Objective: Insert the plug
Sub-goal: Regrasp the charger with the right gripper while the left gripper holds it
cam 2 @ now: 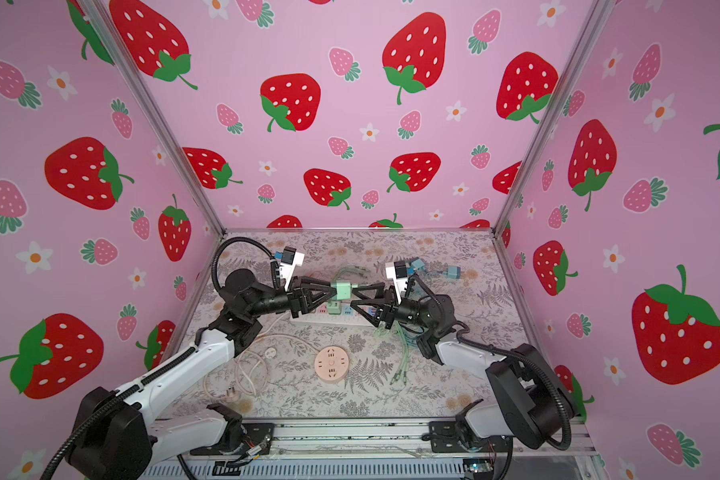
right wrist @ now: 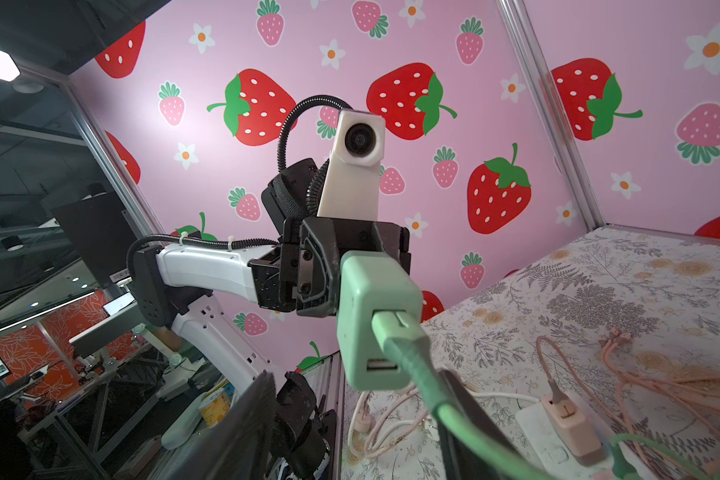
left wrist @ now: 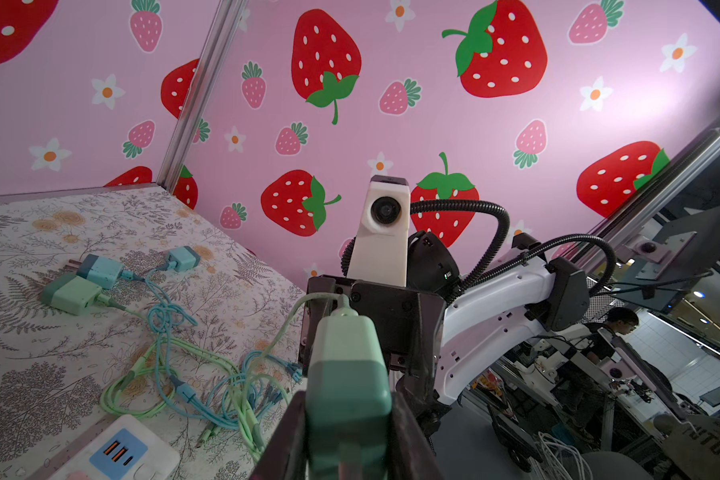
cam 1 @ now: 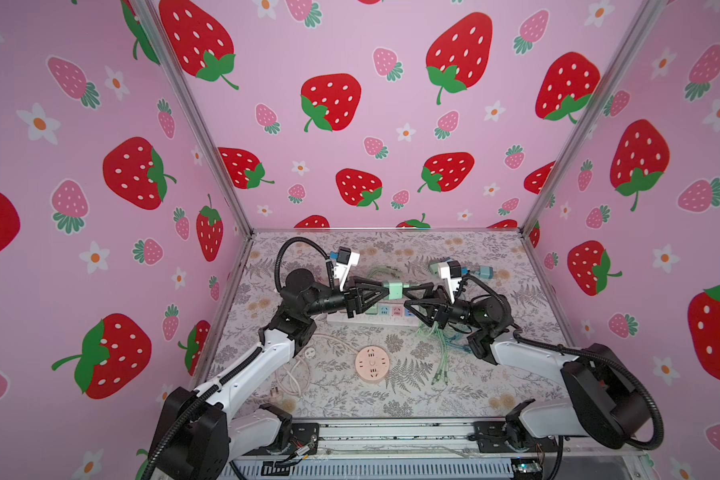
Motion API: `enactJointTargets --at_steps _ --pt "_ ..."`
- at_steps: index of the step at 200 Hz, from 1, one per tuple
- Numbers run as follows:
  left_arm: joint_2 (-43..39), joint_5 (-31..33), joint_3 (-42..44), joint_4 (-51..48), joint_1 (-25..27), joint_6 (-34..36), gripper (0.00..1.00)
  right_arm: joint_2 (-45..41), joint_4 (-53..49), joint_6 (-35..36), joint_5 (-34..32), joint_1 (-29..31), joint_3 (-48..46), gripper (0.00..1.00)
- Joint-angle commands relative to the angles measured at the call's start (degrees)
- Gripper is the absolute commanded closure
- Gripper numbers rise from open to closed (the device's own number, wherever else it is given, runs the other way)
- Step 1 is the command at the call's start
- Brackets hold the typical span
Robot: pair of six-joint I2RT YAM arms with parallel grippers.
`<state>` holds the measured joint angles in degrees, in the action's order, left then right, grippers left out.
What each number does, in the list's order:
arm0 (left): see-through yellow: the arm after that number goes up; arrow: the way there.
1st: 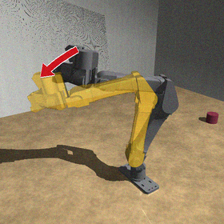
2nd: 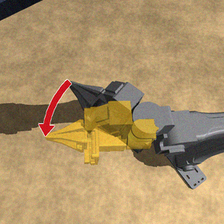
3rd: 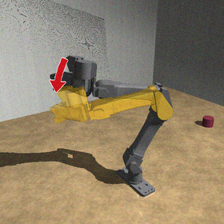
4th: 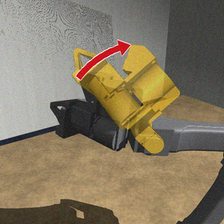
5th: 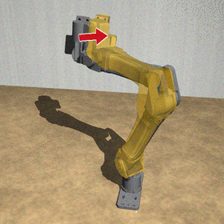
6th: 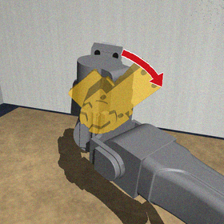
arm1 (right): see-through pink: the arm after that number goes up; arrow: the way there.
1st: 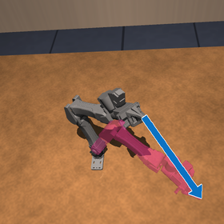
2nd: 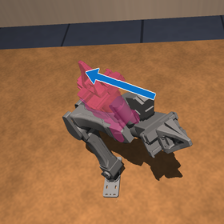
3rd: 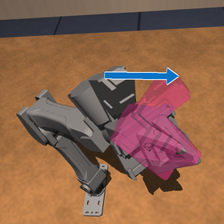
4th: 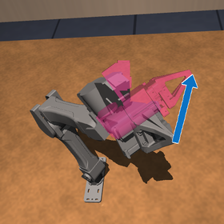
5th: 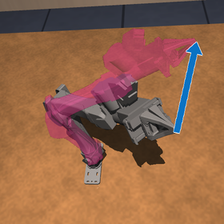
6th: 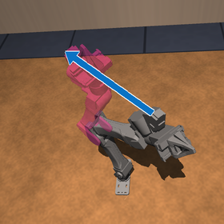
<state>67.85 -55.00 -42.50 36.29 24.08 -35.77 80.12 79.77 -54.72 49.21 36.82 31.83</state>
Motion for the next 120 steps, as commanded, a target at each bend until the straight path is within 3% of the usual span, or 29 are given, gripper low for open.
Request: enactJointTargets --at_steps 1,46,86,120 --pt "-1.1 -1.0 0.9 3.8 0.6 0.9 1.00 1.3 3.3 -2.4 1.0 0.5 2.4 0.41" --pt "-1.0 -0.8 1.1 4.0 0.9 1.1 1.00 3.3 6.9 -4.7 1.6 1.2 3.2 0.48" --pt "-0.8 -1.0 1.3 3.8 1.1 1.6 1.00 4.3 7.9 -5.2 2.0 1.9 4.4 0.48" --pt "-1.1 -0.8 1.6 3.8 1.1 2.0 1.00 5.3 9.1 -5.9 2.3 2.5 5.6 0.55"
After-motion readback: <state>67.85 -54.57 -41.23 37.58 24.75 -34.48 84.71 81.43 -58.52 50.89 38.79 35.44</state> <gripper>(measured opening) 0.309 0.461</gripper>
